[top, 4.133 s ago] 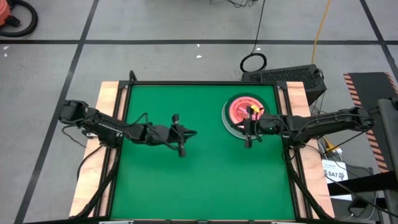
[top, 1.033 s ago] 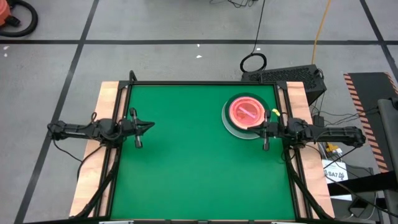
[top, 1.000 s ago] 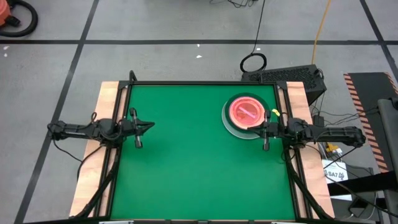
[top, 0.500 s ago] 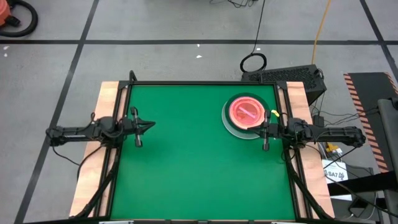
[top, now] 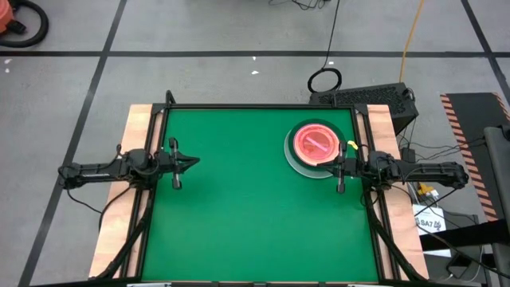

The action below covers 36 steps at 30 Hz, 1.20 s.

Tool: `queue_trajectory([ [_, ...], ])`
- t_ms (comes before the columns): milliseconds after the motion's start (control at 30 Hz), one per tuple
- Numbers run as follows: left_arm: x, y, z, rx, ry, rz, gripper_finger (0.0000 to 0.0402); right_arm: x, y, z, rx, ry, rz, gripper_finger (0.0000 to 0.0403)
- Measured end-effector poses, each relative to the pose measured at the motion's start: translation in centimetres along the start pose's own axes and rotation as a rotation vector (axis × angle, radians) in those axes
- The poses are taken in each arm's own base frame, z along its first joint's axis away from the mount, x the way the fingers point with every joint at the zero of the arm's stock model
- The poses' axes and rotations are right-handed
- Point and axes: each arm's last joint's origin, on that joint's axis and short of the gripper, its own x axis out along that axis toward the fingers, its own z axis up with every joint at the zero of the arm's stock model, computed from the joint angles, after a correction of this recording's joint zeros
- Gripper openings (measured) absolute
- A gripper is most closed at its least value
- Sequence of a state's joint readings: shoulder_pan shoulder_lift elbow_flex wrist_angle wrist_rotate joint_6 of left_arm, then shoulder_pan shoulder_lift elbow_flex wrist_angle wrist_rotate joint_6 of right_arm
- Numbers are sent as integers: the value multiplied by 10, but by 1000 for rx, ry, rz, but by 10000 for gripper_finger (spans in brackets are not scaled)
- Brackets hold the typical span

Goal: Stack plastic plates
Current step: Return to home position

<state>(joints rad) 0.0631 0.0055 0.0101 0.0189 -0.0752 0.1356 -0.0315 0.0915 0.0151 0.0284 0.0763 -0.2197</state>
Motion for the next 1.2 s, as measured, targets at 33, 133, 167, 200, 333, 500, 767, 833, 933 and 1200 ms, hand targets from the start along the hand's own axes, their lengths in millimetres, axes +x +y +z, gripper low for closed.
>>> queue_trajectory([
  [33, 0, 0, 0, 0, 0, 0, 23, 0, 0, 0, 10, 2, 0, 0],
  [133, 0, 0, 0, 0, 1, 0, 23, 0, 0, 0, 38, 5, 1, 0],
  [167, 0, 0, 0, 0, 1, 0, 23, 0, 0, 0, 46, 5, 1, 0],
  [200, 0, 0, 0, -1, 1, 0, 23, 0, 0, 0, 51, 5, 1, 0],
  [333, 0, 0, 0, -1, 2, 1, 23, 0, 0, 0, 73, 5, 1, 0],
  [500, 0, 0, 0, -3, 2, 2, 23, 0, 0, 0, 88, 4, 1, 0],
  [767, 0, 0, 0, -80, 1, 3, 23, 0, 0, 0, 81, 4, 2, 0],
  [833, 0, 0, 0, -91, -3, 4, 23, 0, 0, 0, 89, 1, 2, 0],
  [933, 0, 0, 0, -90, -4, 4, 23, 0, 0, 0, 91, 0, 2, 0],
  [1200, 0, 0, 0, -90, -6, 4, 23, 0, 0, 0, 51, -1, 2, 0],
])
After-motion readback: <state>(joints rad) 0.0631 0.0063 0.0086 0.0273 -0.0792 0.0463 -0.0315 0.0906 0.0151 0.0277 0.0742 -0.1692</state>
